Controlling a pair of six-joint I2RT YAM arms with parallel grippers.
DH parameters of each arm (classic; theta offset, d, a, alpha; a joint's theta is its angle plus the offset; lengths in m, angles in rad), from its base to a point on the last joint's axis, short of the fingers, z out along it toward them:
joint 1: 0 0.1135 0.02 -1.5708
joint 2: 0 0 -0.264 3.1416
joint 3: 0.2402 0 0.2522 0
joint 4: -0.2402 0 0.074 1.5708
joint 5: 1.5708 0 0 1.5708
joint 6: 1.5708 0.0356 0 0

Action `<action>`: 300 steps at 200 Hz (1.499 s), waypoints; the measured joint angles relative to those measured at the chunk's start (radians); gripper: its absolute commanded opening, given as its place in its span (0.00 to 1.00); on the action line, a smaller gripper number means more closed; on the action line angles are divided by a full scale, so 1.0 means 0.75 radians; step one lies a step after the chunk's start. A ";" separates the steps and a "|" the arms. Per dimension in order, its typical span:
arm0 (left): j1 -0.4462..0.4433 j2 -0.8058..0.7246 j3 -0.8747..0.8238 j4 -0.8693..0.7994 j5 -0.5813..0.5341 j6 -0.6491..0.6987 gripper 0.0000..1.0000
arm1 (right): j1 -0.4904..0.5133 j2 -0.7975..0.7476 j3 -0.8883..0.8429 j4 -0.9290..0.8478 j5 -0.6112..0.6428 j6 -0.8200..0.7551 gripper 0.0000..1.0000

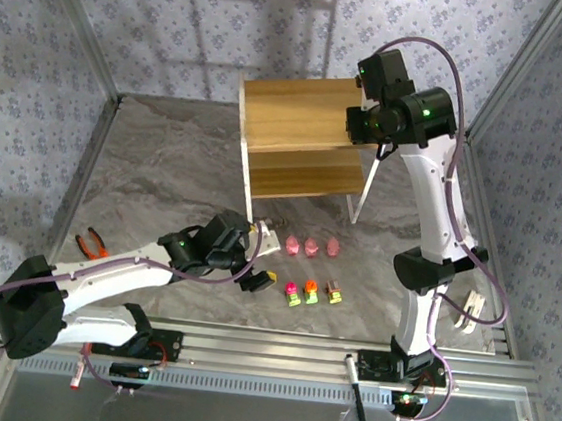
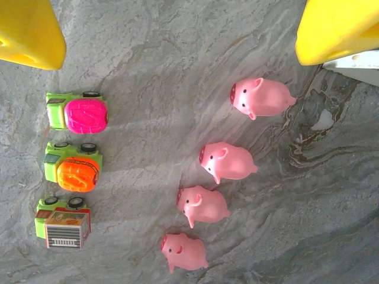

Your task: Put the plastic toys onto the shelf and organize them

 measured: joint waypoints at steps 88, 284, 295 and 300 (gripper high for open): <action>-0.002 -0.001 -0.002 0.028 -0.027 0.005 1.00 | -0.019 0.009 0.020 0.001 0.011 0.000 0.28; -0.002 -0.019 -0.006 0.030 -0.028 0.015 1.00 | -0.027 0.041 0.045 -0.001 0.016 0.000 0.37; -0.002 -0.021 -0.006 0.030 -0.029 0.016 1.00 | -0.027 0.041 0.047 0.001 0.016 0.000 0.39; -0.002 -0.021 -0.006 0.030 -0.030 0.017 1.00 | -0.027 0.041 0.047 0.002 0.016 0.001 0.40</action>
